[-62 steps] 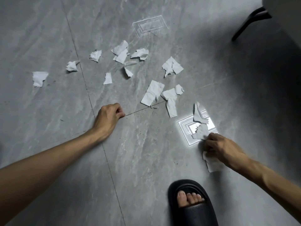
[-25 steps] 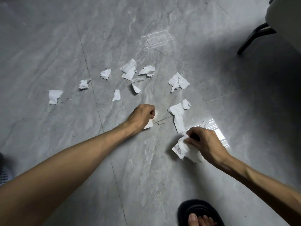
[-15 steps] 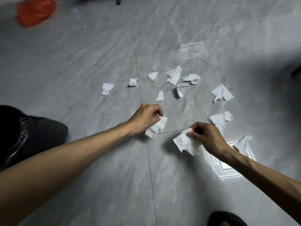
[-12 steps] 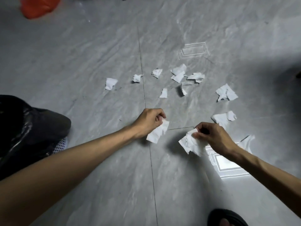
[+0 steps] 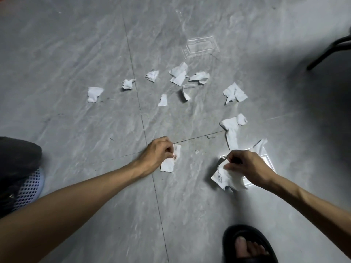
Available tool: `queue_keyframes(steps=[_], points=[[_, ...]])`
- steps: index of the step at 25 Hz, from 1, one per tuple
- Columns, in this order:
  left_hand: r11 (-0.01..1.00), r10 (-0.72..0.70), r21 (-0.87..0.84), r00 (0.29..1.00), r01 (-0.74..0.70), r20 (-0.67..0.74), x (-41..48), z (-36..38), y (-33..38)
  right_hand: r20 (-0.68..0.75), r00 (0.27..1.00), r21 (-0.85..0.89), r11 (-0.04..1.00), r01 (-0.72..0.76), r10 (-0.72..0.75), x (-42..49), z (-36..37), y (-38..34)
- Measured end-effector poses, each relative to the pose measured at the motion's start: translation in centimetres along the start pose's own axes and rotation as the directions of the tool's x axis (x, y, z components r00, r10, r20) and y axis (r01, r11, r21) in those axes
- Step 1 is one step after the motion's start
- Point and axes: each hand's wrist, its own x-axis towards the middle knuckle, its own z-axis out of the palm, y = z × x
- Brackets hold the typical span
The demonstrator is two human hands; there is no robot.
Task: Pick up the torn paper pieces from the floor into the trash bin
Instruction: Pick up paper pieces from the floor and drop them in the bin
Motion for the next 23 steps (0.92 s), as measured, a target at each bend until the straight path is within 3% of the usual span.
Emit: queue_keyframes(steps=[3, 7, 10, 13, 16, 18, 21, 23], points=[[0.995, 0.099, 0.006, 0.992, -0.099, -0.083, 1.7, 0.5, 1.9, 0.002, 1.0, 0.009, 1.0, -0.003, 0.003, 0.2, -0.2, 0.3], [0.934, 0.302, 0.168, 0.947, -0.317, 0.107, 4.0, 3.1, 4.5, -0.007, 1.0, 0.049, 0.998, -0.027, 0.027, 0.1, -0.7, 0.9], [0.901, 0.349, 0.23, 0.93, -0.367, 0.116, 4.2, 4.2, 3.7, -0.023, 1.0, 0.056, 0.998, -0.018, 0.019, 0.2, -1.0, 1.0], [0.894, 0.355, 0.25, 0.928, -0.373, 0.113, 3.9, 4.1, 3.7, -0.111, 0.992, -0.068, 0.996, 0.052, -0.059, 1.3, -1.4, 0.5], [0.926, 0.297, 0.217, 0.951, -0.308, 0.081, 3.6, 4.1, 3.6, -0.114, 0.955, -0.23, 0.942, 0.242, -0.273, 4.4, -1.4, -1.1], [0.98, 0.17, 0.112, 0.985, -0.166, -0.026, 3.1, 3.4, 3.3, -0.037, 0.93, -0.297, 0.893, 0.339, -0.366, 6.9, -0.6, -2.2], [0.996, -0.063, -0.073, 0.983, 0.051, -0.171, 2.4, 1.2, 2.7, -0.006, 0.938, -0.41, 0.856, 0.314, -0.347, 9.4, 1.1, -3.3], [0.991, -0.112, -0.097, 0.972, 0.094, -0.205, 1.5, -0.5, 2.6, 0.006, 0.948, -0.473, 0.835, 0.282, -0.317, 9.8, 1.9, -3.5]])
